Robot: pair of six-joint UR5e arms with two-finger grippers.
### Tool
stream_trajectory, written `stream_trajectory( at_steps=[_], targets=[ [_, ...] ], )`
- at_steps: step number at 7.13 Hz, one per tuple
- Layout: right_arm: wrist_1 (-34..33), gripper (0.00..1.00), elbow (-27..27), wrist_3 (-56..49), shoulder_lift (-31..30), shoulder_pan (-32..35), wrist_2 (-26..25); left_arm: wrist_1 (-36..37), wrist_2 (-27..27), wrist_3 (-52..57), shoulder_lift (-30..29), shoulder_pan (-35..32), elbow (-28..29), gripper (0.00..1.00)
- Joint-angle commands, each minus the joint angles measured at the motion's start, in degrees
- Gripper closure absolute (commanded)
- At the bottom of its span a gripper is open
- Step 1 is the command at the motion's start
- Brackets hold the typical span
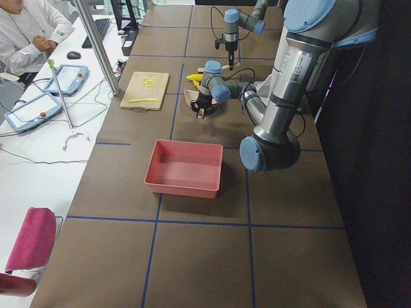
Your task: Sweep and dump trash into bin
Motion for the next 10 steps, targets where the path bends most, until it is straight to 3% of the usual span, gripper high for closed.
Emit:
stream_trajectory(
  at_steps=[1,10],
  targets=[
    [-0.09,0.99,-2.74,0.0,3.51,0.06,-0.18,5.01,2.59,-0.01,-2.77,1.52,0.06,0.93],
    [-0.09,0.99,-6.89,2.72,11.89,-0.91,-0.27,8.66,4.1,-5.2,-6.31,5.56,0.67,0.93]
  ],
)
